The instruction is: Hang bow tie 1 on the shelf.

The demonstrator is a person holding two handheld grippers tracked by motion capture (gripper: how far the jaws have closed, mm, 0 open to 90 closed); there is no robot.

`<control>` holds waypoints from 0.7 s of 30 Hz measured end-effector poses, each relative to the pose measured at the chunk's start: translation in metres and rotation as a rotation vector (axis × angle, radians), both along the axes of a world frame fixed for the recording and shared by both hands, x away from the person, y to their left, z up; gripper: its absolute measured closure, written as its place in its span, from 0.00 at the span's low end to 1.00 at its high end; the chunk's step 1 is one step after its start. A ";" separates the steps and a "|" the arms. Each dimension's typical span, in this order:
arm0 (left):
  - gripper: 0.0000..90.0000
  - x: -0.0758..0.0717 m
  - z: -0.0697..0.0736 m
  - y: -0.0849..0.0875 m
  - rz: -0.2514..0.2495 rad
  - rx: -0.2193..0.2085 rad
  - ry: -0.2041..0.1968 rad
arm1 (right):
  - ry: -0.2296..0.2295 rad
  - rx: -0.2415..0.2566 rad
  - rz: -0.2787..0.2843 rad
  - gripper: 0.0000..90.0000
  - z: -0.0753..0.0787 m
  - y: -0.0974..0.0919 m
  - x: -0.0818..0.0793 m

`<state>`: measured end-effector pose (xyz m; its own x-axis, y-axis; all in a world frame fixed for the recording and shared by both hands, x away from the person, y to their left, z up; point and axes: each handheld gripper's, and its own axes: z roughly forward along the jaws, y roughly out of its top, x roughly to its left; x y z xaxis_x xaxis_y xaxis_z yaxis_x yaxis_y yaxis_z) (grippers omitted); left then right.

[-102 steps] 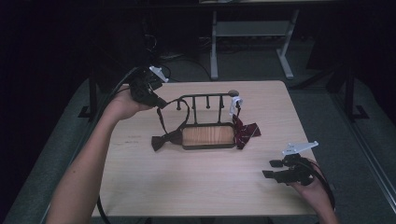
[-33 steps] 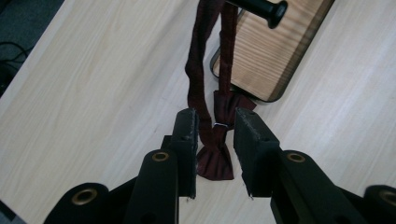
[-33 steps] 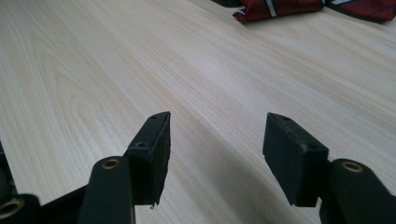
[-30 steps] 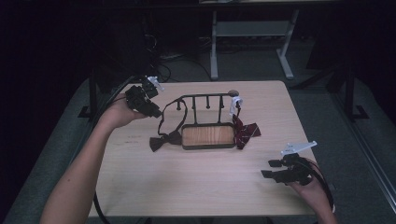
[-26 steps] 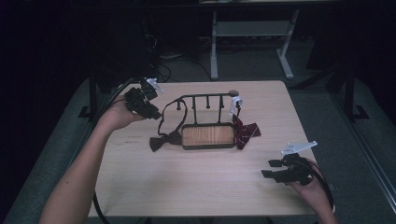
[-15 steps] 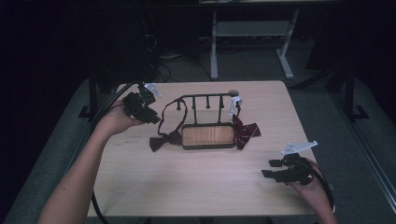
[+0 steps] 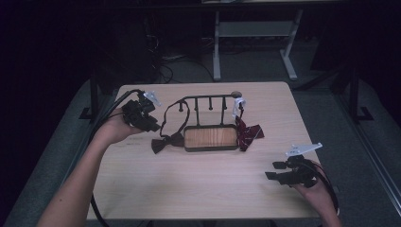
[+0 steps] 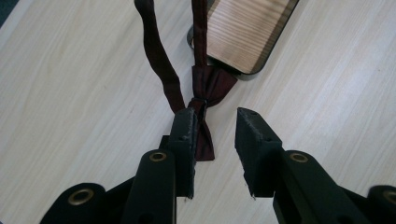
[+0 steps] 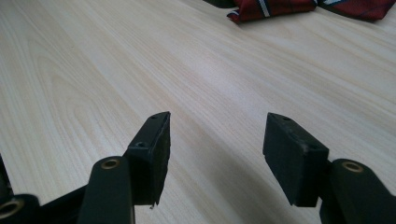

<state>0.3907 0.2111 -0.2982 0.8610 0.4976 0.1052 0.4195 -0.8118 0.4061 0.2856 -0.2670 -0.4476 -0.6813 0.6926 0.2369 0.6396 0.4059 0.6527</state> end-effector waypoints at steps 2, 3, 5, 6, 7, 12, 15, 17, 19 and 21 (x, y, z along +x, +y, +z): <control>0.75 -0.002 -0.002 0.002 0.011 -0.008 0.003 | -0.006 -0.002 0.005 0.46 0.000 0.000 0.000; 0.75 -0.003 -0.004 0.003 0.006 -0.006 0.000 | -0.006 -0.002 0.004 0.46 0.000 0.000 0.000; 0.75 -0.005 -0.006 0.004 0.010 -0.010 0.004 | -0.006 -0.002 0.004 0.46 0.000 0.000 0.000; 0.74 -0.006 -0.007 0.004 0.013 -0.012 0.004 | -0.006 -0.003 0.005 0.46 0.000 0.000 0.000; 0.74 -0.006 -0.007 0.005 0.010 -0.013 0.003 | -0.007 -0.003 0.005 0.46 0.000 0.000 0.000; 0.72 -0.012 -0.010 0.007 0.013 -0.021 0.002 | -0.002 -0.001 0.001 0.46 0.000 0.001 0.000; 0.71 -0.014 -0.013 0.007 0.015 -0.025 0.005 | -0.002 -0.004 0.002 0.46 0.000 0.001 0.000; 0.70 -0.016 -0.016 0.007 0.014 -0.024 0.007 | -0.004 -0.008 0.001 0.46 -0.001 0.000 0.001; 0.70 -0.017 -0.018 0.008 0.013 -0.027 0.007 | 0.000 -0.003 -0.004 0.46 -0.001 0.000 0.000; 0.70 -0.019 -0.021 0.008 0.014 -0.028 0.011 | -0.002 -0.004 -0.004 0.46 -0.001 0.000 0.000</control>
